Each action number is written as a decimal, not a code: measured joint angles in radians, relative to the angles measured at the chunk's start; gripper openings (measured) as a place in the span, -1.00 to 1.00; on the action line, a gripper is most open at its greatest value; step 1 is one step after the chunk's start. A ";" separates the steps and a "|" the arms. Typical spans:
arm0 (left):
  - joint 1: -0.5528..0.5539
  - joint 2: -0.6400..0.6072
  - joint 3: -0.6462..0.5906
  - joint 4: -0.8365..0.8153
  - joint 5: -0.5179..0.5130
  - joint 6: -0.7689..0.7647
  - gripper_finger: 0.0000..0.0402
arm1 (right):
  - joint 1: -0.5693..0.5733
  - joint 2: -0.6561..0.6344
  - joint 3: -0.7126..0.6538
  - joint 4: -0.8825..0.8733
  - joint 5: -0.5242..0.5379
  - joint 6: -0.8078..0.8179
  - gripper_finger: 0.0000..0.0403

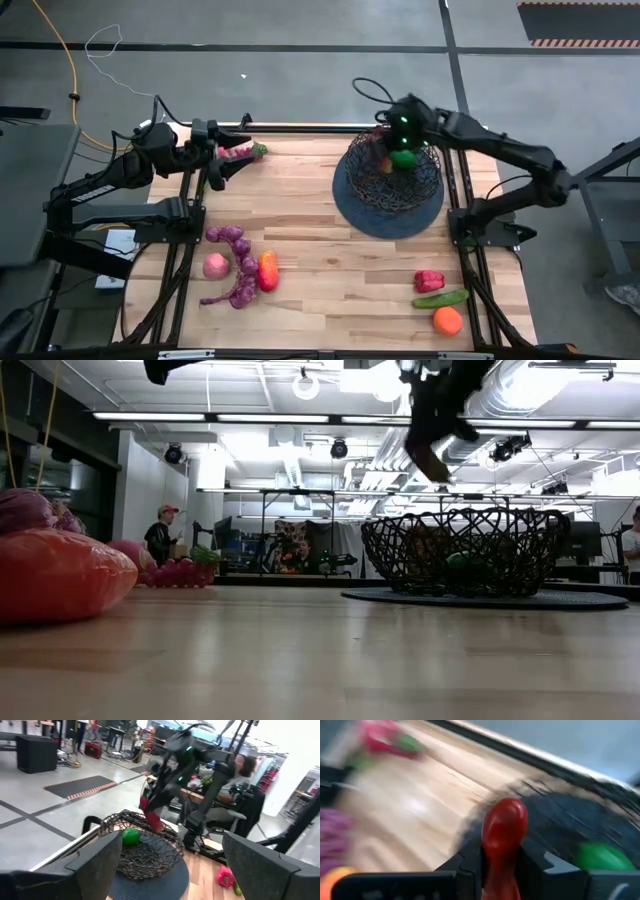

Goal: Build produce basket
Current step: Put the chili pepper into the wire basket, then put the cucumber into the wire basket

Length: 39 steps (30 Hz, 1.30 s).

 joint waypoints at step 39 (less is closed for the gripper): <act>0.000 0.000 0.000 -0.001 -0.038 0.123 0.67 | -0.112 0.307 -0.057 0.027 0.111 0.476 0.04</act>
